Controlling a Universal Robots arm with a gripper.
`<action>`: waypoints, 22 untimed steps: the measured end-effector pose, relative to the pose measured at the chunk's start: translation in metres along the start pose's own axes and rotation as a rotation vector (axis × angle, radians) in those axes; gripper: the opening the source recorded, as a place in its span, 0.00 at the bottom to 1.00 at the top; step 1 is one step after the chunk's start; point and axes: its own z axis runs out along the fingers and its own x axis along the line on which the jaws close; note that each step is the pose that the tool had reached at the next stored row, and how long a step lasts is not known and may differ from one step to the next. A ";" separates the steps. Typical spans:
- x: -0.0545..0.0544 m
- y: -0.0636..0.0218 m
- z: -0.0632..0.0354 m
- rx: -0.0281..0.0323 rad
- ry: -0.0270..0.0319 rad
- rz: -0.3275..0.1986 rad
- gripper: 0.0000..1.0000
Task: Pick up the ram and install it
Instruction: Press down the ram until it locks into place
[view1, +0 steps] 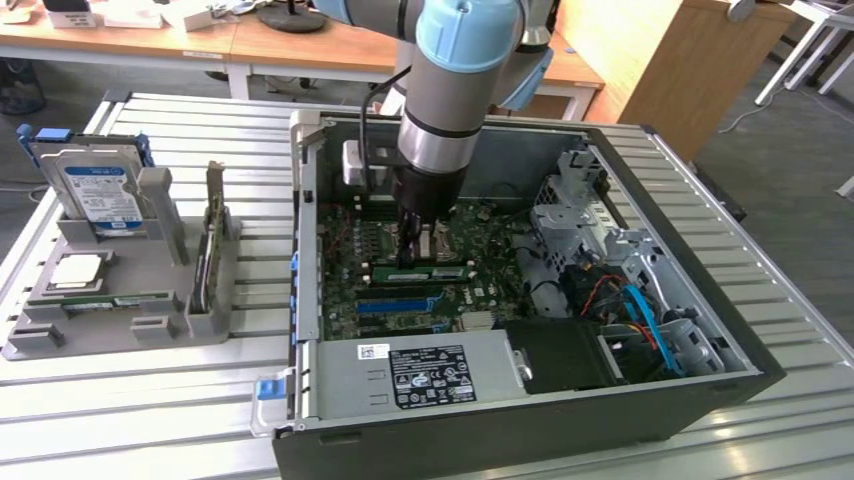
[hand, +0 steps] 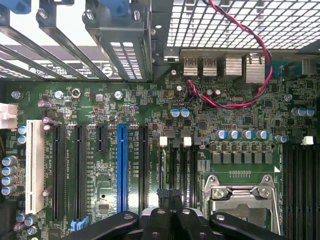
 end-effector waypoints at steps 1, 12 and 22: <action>0.000 0.0000 0.0003 0.0005 0.0001 0.000 0.10; 0.000 0.0000 0.0027 0.0042 0.0002 0.000 0.10; 0.000 0.0001 0.0036 0.0059 0.0002 0.000 0.10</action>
